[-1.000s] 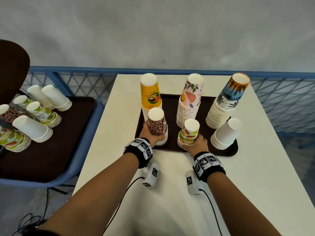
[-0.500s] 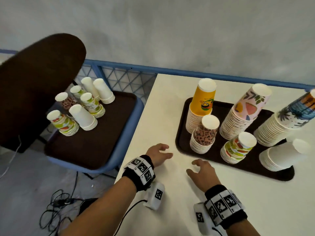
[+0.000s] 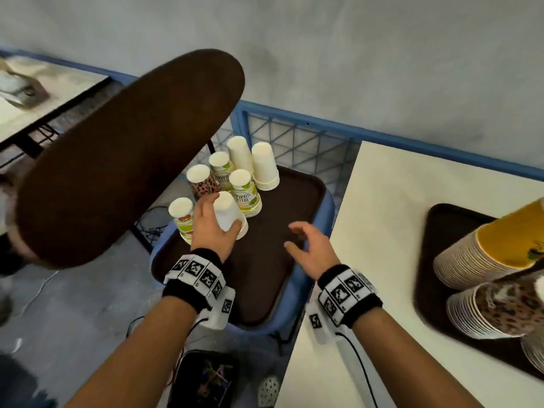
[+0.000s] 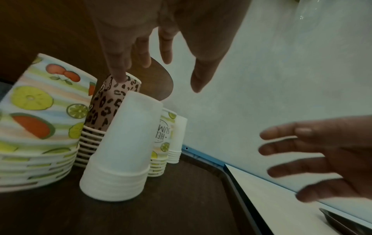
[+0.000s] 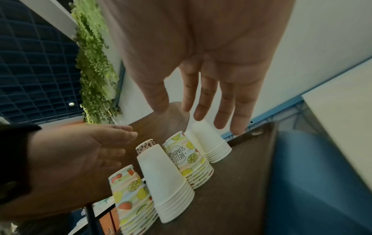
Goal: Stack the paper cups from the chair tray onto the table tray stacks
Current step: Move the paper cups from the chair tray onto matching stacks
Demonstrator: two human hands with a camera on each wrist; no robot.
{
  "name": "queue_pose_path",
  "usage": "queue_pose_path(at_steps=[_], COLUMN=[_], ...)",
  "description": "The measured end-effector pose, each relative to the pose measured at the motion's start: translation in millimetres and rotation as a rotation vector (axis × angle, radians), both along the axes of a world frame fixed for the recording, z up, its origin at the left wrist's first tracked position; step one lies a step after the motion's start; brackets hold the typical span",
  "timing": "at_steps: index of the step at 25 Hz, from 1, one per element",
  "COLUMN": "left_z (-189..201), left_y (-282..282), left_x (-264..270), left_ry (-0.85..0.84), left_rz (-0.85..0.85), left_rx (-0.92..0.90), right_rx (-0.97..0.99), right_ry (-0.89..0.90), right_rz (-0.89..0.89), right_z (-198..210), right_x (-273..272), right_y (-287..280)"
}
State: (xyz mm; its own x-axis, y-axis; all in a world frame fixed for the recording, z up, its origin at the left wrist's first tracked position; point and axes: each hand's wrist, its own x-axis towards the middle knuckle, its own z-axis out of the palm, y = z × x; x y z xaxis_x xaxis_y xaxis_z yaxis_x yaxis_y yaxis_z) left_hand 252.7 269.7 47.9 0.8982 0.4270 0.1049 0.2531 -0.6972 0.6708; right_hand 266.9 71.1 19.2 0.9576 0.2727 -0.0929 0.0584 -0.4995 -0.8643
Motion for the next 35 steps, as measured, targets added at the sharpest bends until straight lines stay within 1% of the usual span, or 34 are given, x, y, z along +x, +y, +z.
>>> queue_pose_path(at_steps=[3,6,8,10,13,15,17,19,21,22,25,27,29,32,35], left_z=[-5.9,-17.9,-24.1,-28.0,-29.1,-32.3,-41.0,-54.1,-62.7,-66.2,-68.6,-65.6,-61.5,-49.4,-32.2], left_y=[14.7,17.5,20.8,24.4,26.1,26.3,27.6,29.5,28.9,28.6,27.9,29.4,30.8,20.8,-8.5], left_x=[27.8,45.0,52.8,57.3,48.0,34.9,20.7,11.1,6.2,4.7,2.7,-2.2,-7.4,-13.2,-17.2], left_ry=[0.032,0.146,0.219,0.228,0.202,0.199,0.198,0.223,0.288,0.314,0.357,0.367,0.341,0.263,0.218], left_rz=[0.007,-0.025,-0.037,-0.024,-0.052,-0.013,0.044,0.041,0.028,0.028,0.001,-0.018,-0.022,-0.059,-0.135], left_rx=[0.020,0.034,0.005,-0.058,-0.092,-0.183,-0.312,-0.444,-0.531,-0.534,-0.488,-0.489,-0.519,-0.584,-0.641], right_rx=[0.027,0.053,0.032,0.014,0.040,0.073,0.104,0.032,-0.073,-0.073,0.074,0.098,0.105,0.172,0.260], right_ry=[-0.081,-0.100,-0.094,-0.082,-0.071,0.000,0.150,0.192,0.184,0.212,0.311,0.308,0.302,0.269,0.163], right_rz=[-0.013,-0.022,-0.009,-0.007,-0.008,0.035,0.075,0.080,0.107,0.128,0.145,0.133,0.121,-0.010,-0.136], right_z=[7.2,9.5,5.6,2.2,3.1,2.4,-4.6,-18.8,-32.8,-39.6,-45.1,-44.0,-36.0,-19.6,9.2], right_x=[42.4,70.8,84.1,95.4,111.0,120.9,126.9,129.1,124.5,120.6,102.0,90.0,76.6,49.0,13.0], right_y=[37.0,62.5,75.6,86.3,100.6,111.8,122.4,129.5,130.5,128.8,113.2,99.6,85.6,55.1,9.9])
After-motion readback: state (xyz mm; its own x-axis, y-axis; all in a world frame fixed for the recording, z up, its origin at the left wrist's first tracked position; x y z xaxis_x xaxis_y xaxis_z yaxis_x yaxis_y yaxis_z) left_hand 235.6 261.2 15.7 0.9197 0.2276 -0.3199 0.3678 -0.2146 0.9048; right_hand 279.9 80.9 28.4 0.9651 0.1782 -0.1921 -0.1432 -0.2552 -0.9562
